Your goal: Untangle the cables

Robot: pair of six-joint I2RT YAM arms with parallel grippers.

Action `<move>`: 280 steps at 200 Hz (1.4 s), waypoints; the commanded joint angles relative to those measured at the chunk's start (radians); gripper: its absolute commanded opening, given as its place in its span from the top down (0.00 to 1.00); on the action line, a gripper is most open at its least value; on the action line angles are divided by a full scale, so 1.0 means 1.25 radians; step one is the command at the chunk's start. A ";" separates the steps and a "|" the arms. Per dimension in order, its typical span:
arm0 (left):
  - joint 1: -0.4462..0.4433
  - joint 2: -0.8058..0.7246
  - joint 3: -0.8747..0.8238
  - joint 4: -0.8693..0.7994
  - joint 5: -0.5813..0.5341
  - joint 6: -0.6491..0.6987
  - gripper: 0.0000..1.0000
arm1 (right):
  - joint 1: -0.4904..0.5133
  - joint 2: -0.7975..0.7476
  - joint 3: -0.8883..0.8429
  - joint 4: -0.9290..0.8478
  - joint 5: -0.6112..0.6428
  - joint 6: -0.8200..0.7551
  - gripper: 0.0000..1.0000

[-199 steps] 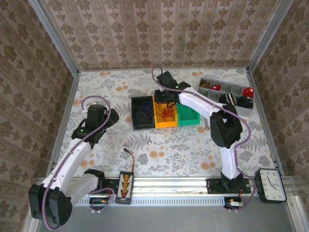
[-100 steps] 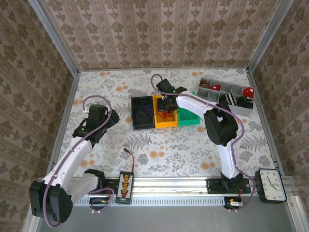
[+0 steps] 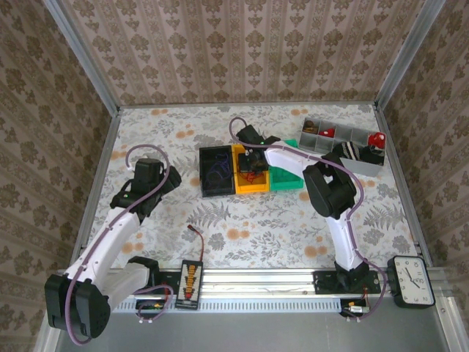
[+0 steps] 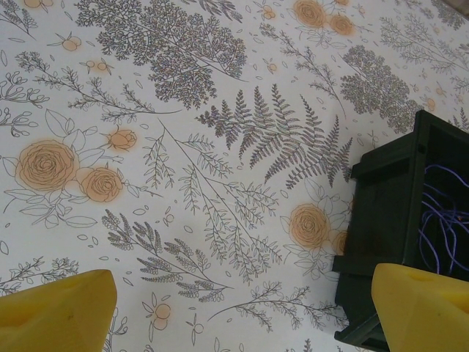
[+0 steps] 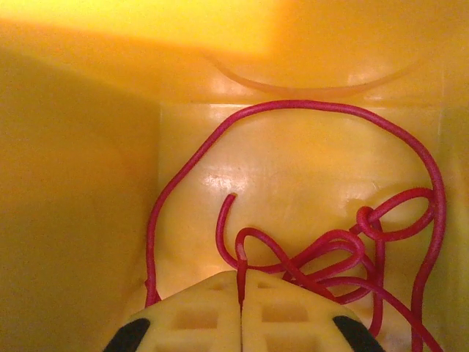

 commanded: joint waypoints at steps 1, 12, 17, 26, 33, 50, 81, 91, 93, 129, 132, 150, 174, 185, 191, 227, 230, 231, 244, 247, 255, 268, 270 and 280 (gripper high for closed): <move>-0.004 0.005 0.029 -0.001 0.006 0.002 0.09 | -0.006 -0.044 -0.019 0.010 -0.010 0.005 0.86; -0.004 0.007 0.032 -0.001 0.008 0.005 0.09 | -0.006 -0.063 -0.019 0.018 -0.010 0.000 0.82; -0.005 0.009 0.032 -0.001 0.009 0.006 0.09 | -0.007 -0.072 -0.018 0.021 -0.010 -0.002 0.80; -0.005 0.011 0.036 -0.001 0.009 0.008 0.09 | -0.008 -0.084 -0.015 0.022 -0.010 -0.006 0.78; -0.005 0.012 0.037 -0.001 0.008 0.010 0.09 | -0.009 -0.093 -0.015 0.022 -0.008 -0.006 0.76; -0.007 0.013 0.043 -0.001 0.006 0.012 0.09 | -0.011 -0.112 -0.015 0.027 -0.007 -0.014 0.72; -0.010 0.020 0.049 0.000 0.003 0.016 0.08 | -0.014 -0.134 -0.022 0.030 0.009 -0.012 0.60; -0.011 0.023 0.051 0.000 0.001 0.017 0.08 | -0.015 -0.140 -0.022 0.031 0.013 -0.014 0.59; -0.012 0.023 0.052 0.000 0.001 0.018 0.08 | -0.015 -0.140 -0.021 0.031 0.014 -0.012 0.58; -0.016 0.023 0.054 0.000 -0.009 0.016 0.08 | -0.017 -0.177 -0.046 0.054 0.042 -0.016 0.55; -0.016 0.022 0.054 0.000 -0.010 0.016 0.08 | -0.017 -0.182 -0.049 0.054 0.048 -0.016 0.55; -0.017 0.018 0.054 -0.005 -0.020 0.017 0.08 | -0.020 -0.219 -0.083 0.069 0.083 -0.017 0.53; -0.016 0.005 0.046 -0.007 -0.043 0.021 0.07 | -0.027 -0.294 -0.157 0.109 0.126 -0.014 0.48; -0.016 0.000 0.042 -0.008 -0.057 0.026 0.06 | -0.032 -0.334 -0.192 0.121 0.147 -0.014 0.47; -0.015 -0.002 0.041 -0.012 -0.066 0.031 0.05 | -0.036 -0.359 -0.214 0.125 0.159 -0.014 0.47; 0.003 -0.028 0.043 -0.068 -0.196 0.087 0.00 | -0.074 -0.550 -0.420 0.184 0.249 -0.022 0.39; 0.006 -0.031 0.043 -0.071 -0.209 0.096 0.00 | -0.079 -0.567 -0.440 0.190 0.259 -0.026 0.38; 0.006 -0.032 0.042 -0.071 -0.212 0.099 0.00 | -0.080 -0.575 -0.447 0.192 0.264 -0.027 0.38; 0.022 -0.043 0.033 -0.071 -0.258 0.145 0.00 | -0.100 -0.669 -0.540 0.223 0.329 -0.042 0.34; 0.026 -0.044 0.031 -0.070 -0.267 0.154 0.00 | -0.106 -0.687 -0.561 0.232 0.341 -0.048 0.34; 0.042 -0.046 0.022 -0.065 -0.295 0.171 0.00 | -0.123 -0.732 -0.622 0.263 0.373 -0.060 0.29; 0.071 -0.042 0.004 -0.048 -0.324 0.197 0.00 | -0.151 -0.790 -0.720 0.341 0.411 -0.105 0.15; 0.076 -0.041 0.001 -0.045 -0.328 0.200 0.00 | -0.152 -0.799 -0.736 0.353 0.417 -0.114 0.15; 0.097 -0.034 -0.014 -0.022 -0.345 0.215 0.00 | -0.161 -0.834 -0.811 0.434 0.458 -0.159 0.14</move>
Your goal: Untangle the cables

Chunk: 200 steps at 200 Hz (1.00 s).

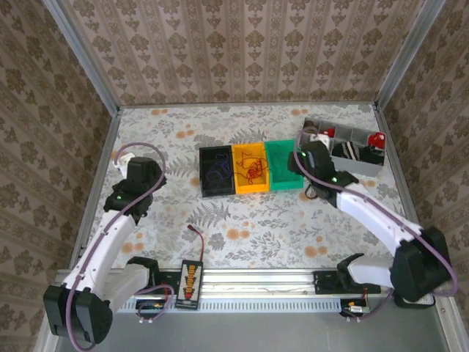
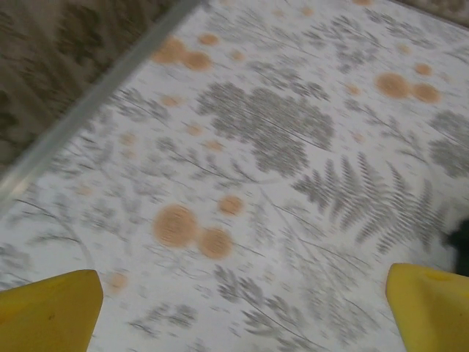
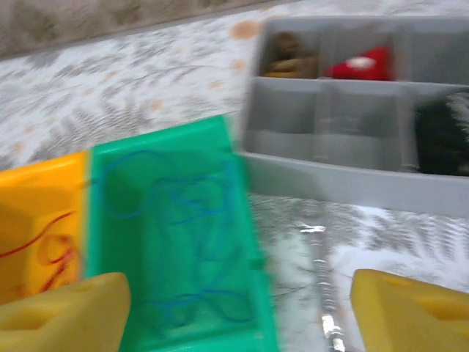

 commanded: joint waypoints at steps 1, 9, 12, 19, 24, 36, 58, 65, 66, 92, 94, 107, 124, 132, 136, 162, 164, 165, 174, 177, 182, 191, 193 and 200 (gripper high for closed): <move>0.041 0.003 -0.038 0.017 -0.105 0.084 0.00 | -0.024 -0.064 -0.149 0.178 0.143 -0.106 0.13; 0.048 0.009 -0.068 0.075 -0.130 0.124 0.00 | -0.032 -0.080 -0.204 0.244 0.163 -0.146 0.12; 0.048 0.011 -0.080 0.099 -0.142 0.143 0.00 | -0.036 -0.083 -0.217 0.272 0.172 -0.156 0.10; 0.048 0.015 -0.108 0.152 -0.169 0.181 0.00 | -0.055 -0.095 -0.215 0.235 0.178 -0.124 0.08; 0.048 0.019 -0.124 0.184 -0.188 0.200 0.00 | -0.073 -0.096 -0.213 0.229 0.162 -0.130 0.07; 0.057 0.036 -0.150 0.243 -0.209 0.237 0.00 | -0.107 -0.082 -0.204 0.226 0.154 -0.141 0.06; 0.093 0.095 -0.161 0.275 -0.174 0.207 0.00 | -0.135 -0.024 -0.207 0.302 0.145 -0.241 0.05; 0.093 0.122 -0.165 0.300 -0.170 0.200 0.00 | -0.143 0.003 -0.207 0.319 0.146 -0.261 0.05; 0.093 0.127 -0.166 0.304 -0.170 0.199 0.00 | -0.144 0.007 -0.208 0.321 0.146 -0.262 0.05; 0.086 0.232 -0.202 0.509 -0.157 0.227 0.00 | -0.200 0.079 -0.280 0.505 0.111 -0.215 0.04; 0.085 0.240 -0.207 0.532 -0.155 0.233 0.00 | -0.201 0.078 -0.278 0.503 0.112 -0.211 0.04; 0.076 0.282 -0.214 0.634 -0.143 0.281 0.00 | -0.201 0.100 -0.320 0.661 0.108 -0.250 0.01; 0.064 0.335 -0.220 0.783 -0.117 0.367 0.00 | -0.217 0.150 -0.330 0.768 0.049 -0.293 0.00; 0.063 0.363 -0.216 0.839 -0.100 0.405 0.00 | -0.227 0.202 -0.334 0.819 0.031 -0.289 0.00; 0.062 0.378 -0.212 0.859 -0.092 0.418 0.00 | -0.234 0.220 -0.334 0.847 0.004 -0.299 0.00; 0.070 0.480 -0.201 1.008 -0.009 0.482 0.00 | -0.292 0.273 -0.317 0.841 -0.233 -0.311 0.00; 0.068 0.482 -0.194 0.997 -0.004 0.486 0.00 | -0.296 0.280 -0.321 0.862 -0.241 -0.311 0.00; 0.066 0.481 -0.189 0.983 -0.002 0.485 0.00 | -0.298 0.282 -0.322 0.869 -0.243 -0.310 0.00; 0.064 0.486 -0.166 0.927 0.022 0.477 0.00 | -0.304 0.265 -0.311 0.816 -0.259 -0.308 0.00; 0.065 0.490 -0.167 0.944 0.021 0.490 0.00 | -0.306 0.262 -0.309 0.805 -0.270 -0.308 0.00; 0.066 0.487 -0.167 0.941 0.025 0.488 0.00 | -0.308 0.270 -0.311 0.824 -0.280 -0.311 0.00; 0.077 0.479 -0.180 0.950 0.051 0.477 0.00 | -0.312 0.269 -0.309 0.816 -0.298 -0.311 0.00; 0.082 0.478 -0.186 0.959 0.062 0.478 0.00 | -0.313 0.267 -0.307 0.809 -0.305 -0.310 0.00; 0.099 0.466 -0.205 0.970 0.116 0.465 0.00 | -0.322 0.271 -0.307 0.818 -0.333 -0.311 0.00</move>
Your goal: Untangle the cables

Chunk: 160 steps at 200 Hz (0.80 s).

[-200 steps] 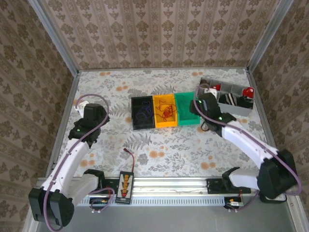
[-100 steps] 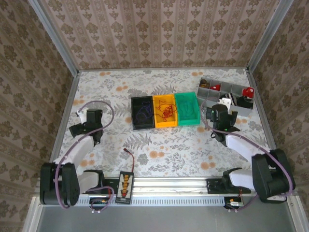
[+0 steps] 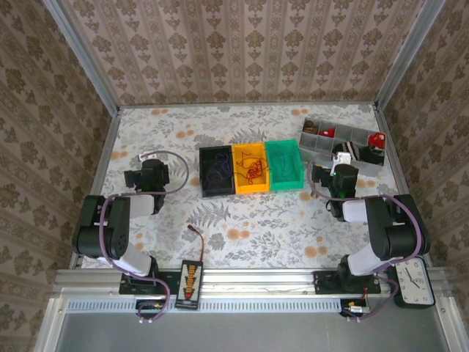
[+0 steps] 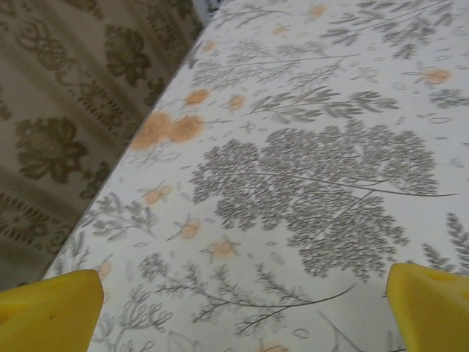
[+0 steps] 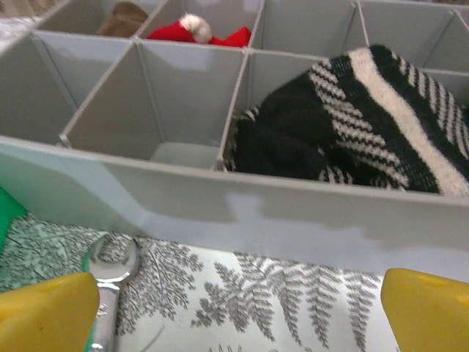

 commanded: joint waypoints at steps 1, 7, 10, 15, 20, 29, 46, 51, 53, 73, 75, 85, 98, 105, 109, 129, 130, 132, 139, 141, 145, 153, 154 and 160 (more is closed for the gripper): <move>0.032 -0.025 -0.017 0.094 0.132 0.022 0.00 | -0.015 0.005 0.015 0.055 -0.148 -0.012 0.00; 0.052 -0.029 -0.041 0.127 0.194 0.019 0.00 | -0.019 0.005 0.015 0.052 -0.153 -0.010 0.00; 0.059 -0.029 -0.053 0.150 0.223 0.020 0.00 | -0.019 0.002 0.017 0.045 -0.153 -0.010 0.00; 0.070 -0.021 -0.078 0.185 0.269 0.017 0.00 | -0.019 0.003 0.015 0.047 -0.154 -0.010 0.00; 0.076 0.012 -0.100 0.272 0.283 0.028 0.00 | -0.019 0.005 0.015 0.053 -0.155 -0.010 0.00; 0.076 -0.002 -0.093 0.254 0.275 0.018 0.00 | -0.019 0.003 0.017 0.045 -0.153 -0.011 0.00; 0.072 0.009 -0.102 0.277 0.252 0.026 0.00 | -0.005 0.001 0.017 0.046 -0.116 -0.018 0.00; 0.071 -0.005 -0.095 0.232 0.248 0.009 0.00 | 0.006 0.002 0.016 0.048 -0.092 -0.023 0.00; 0.072 -0.005 -0.096 0.232 0.249 0.008 0.00 | 0.009 0.001 0.014 0.049 -0.088 -0.024 0.00; 0.071 0.002 -0.100 0.256 0.244 0.014 0.00 | 0.012 0.001 0.011 0.053 -0.081 -0.025 0.00; 0.071 0.004 -0.100 0.259 0.244 0.014 0.00 | 0.012 0.001 0.011 0.053 -0.081 -0.024 0.00; 0.069 0.009 -0.102 0.279 0.240 0.025 0.00 | 0.012 0.001 0.011 0.052 -0.083 -0.025 0.00; 0.068 0.009 -0.101 0.276 0.238 0.025 0.00 | 0.012 0.000 0.013 0.052 -0.083 -0.024 0.00; 0.068 0.008 -0.101 0.272 0.238 0.025 0.00 | 0.012 0.001 0.013 0.051 -0.084 -0.024 0.00; 0.068 0.007 -0.101 0.270 0.238 0.024 0.00 | 0.012 0.002 0.013 0.052 -0.084 -0.024 0.00; 0.067 0.008 -0.101 0.273 0.237 0.026 0.00 | 0.008 0.001 0.015 0.047 -0.091 -0.023 0.00; 0.067 0.008 -0.101 0.273 0.238 0.026 0.00 | 0.009 0.001 0.015 0.046 -0.091 -0.023 0.00; 0.067 0.008 -0.101 0.273 0.237 0.026 0.00 | 0.008 0.001 0.016 0.046 -0.092 -0.023 0.00; 0.067 0.008 -0.101 0.272 0.237 0.026 0.00 | 0.008 0.002 0.015 0.046 -0.092 -0.022 0.00; 0.067 0.008 -0.101 0.273 0.237 0.026 0.00 | 0.007 0.002 0.016 0.046 -0.093 -0.021 0.00; 0.067 0.008 -0.101 0.273 0.237 0.025 0.00 | 0.007 0.003 0.016 0.046 -0.092 -0.021 0.00; 0.067 0.009 -0.101 0.272 0.236 0.026 0.00 | 0.007 0.003 0.017 0.045 -0.093 -0.021 0.00; 0.067 0.008 -0.101 0.272 0.236 0.026 0.00 | 0.007 0.003 0.017 0.045 -0.093 -0.021 0.00; 0.067 0.008 -0.101 0.272 0.236 0.026 0.00 | 0.006 0.003 0.017 0.045 -0.094 -0.021 0.00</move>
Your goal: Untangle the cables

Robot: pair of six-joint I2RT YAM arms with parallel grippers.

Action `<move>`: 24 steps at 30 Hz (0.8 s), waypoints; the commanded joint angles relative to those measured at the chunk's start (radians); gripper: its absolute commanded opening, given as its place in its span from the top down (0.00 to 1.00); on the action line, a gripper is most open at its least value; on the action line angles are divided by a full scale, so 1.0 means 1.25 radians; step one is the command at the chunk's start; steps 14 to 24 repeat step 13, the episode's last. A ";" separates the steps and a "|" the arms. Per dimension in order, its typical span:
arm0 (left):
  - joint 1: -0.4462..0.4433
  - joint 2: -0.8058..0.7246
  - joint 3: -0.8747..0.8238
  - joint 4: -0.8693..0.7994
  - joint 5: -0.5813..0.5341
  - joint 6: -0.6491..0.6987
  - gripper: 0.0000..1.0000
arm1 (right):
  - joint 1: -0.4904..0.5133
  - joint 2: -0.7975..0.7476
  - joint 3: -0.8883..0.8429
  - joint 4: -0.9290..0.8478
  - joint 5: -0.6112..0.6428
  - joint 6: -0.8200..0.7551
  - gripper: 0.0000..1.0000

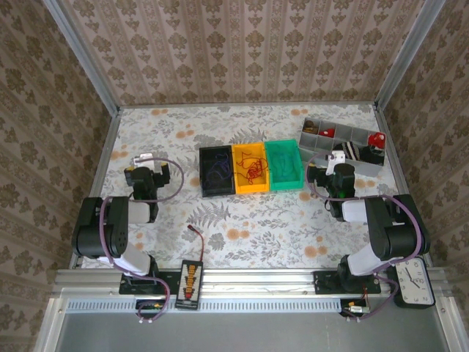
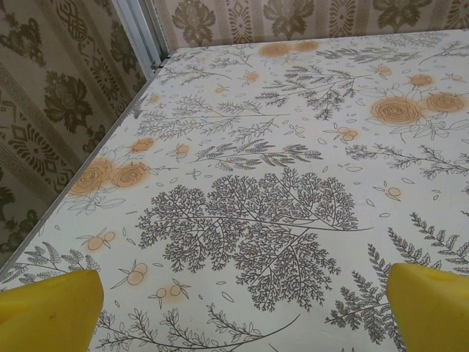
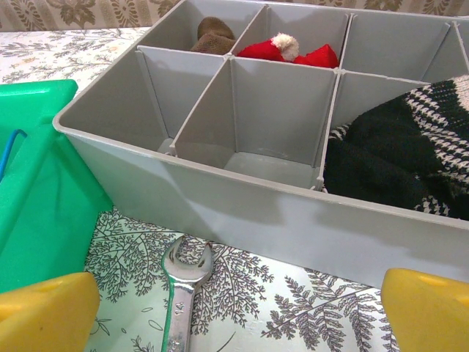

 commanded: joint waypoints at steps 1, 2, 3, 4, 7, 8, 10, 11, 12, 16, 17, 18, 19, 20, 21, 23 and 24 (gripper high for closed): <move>-0.005 0.003 -0.001 0.024 0.009 0.013 0.00 | -0.003 0.003 0.017 0.022 0.004 -0.009 0.00; -0.004 0.003 -0.001 0.024 0.009 0.013 0.00 | -0.004 0.004 0.018 0.021 0.003 -0.009 0.00; -0.005 0.003 -0.001 0.023 0.009 0.013 0.00 | -0.005 0.005 0.019 0.019 0.002 -0.009 0.00; -0.005 0.003 -0.001 0.023 0.009 0.013 0.00 | -0.006 0.006 0.023 0.015 0.000 -0.009 0.00; -0.004 0.003 0.000 0.023 0.009 0.012 0.00 | -0.008 0.010 0.028 0.008 -0.005 -0.006 0.00; -0.005 0.003 -0.001 0.024 0.009 0.013 0.00 | -0.008 0.009 0.028 0.007 -0.005 -0.007 0.00; -0.005 0.003 -0.001 0.023 0.009 0.013 0.00 | -0.008 0.005 0.023 0.012 -0.005 -0.006 0.00; -0.005 0.003 -0.001 0.023 0.009 0.013 0.00 | -0.007 0.004 0.019 0.021 -0.004 -0.008 0.00; -0.005 0.003 0.000 0.024 0.010 0.013 0.00 | -0.007 0.002 0.015 0.023 -0.005 -0.009 0.00; -0.005 0.003 -0.001 0.023 0.009 0.013 0.00 | -0.007 0.000 0.014 0.026 -0.005 -0.009 0.00; -0.005 0.003 -0.001 0.023 0.009 0.013 0.00 | -0.007 0.000 0.014 0.026 -0.005 -0.009 0.00; -0.005 0.003 -0.001 0.023 0.009 0.013 0.00 | -0.007 0.000 0.014 0.026 -0.005 -0.009 0.00; -0.005 0.003 -0.001 0.023 0.009 0.013 0.00 | -0.007 0.000 0.014 0.026 -0.005 -0.009 0.00; -0.005 0.003 -0.001 0.023 0.009 0.013 0.00 | -0.007 0.000 0.014 0.026 -0.005 -0.009 0.00; -0.005 0.003 -0.001 0.023 0.009 0.013 0.00 | -0.007 0.000 0.014 0.026 -0.005 -0.009 0.00; -0.005 0.003 -0.001 0.023 0.009 0.013 0.00 | -0.007 0.000 0.014 0.026 -0.005 -0.009 0.00; -0.005 0.003 -0.001 0.023 0.009 0.013 0.00 | -0.007 0.000 0.014 0.026 -0.005 -0.009 0.00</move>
